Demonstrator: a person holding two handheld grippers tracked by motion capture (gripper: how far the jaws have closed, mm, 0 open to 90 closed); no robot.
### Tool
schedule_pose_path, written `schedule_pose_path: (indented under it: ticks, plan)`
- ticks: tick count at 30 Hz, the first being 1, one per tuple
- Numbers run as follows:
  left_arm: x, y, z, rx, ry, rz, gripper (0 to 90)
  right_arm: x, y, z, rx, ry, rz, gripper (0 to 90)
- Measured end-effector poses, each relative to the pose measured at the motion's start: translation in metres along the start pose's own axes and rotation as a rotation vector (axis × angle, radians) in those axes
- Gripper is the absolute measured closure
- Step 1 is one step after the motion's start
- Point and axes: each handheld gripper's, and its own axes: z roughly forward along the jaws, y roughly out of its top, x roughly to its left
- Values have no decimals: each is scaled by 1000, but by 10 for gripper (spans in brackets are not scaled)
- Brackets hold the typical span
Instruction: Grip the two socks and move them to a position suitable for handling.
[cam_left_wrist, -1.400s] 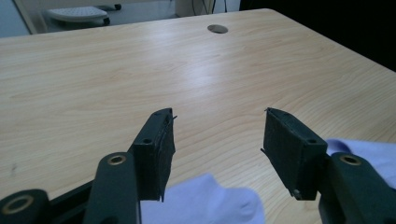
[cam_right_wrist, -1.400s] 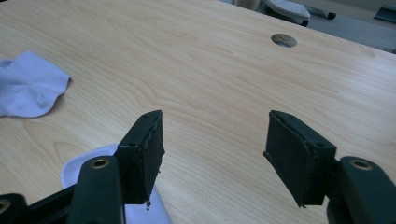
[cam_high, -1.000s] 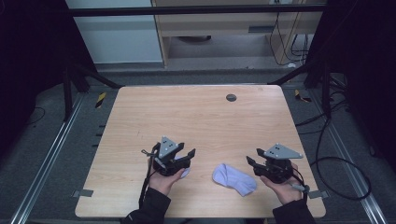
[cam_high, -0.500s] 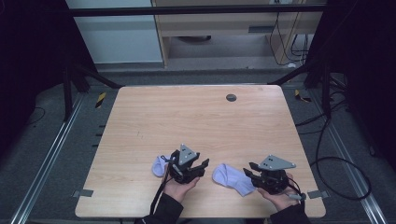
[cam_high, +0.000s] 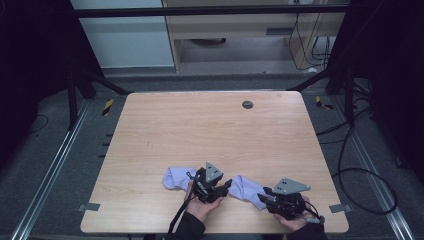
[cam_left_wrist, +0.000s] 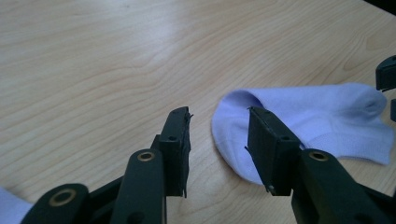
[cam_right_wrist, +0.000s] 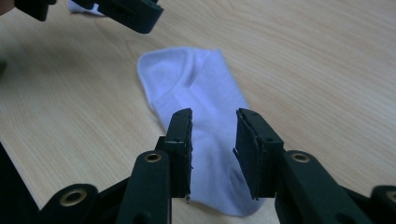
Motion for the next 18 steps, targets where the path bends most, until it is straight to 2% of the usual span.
schedule_pose_path:
  ticks: [7, 18]
  plan:
    - [-4, -4, 9, 28, 4, 6, 597, 4, -9, 6, 37, 30, -4, 681]
    - [-7, -11, 21, 68, 5, 6, 651, 8, -13, 15, 73, 64, -23, 675]
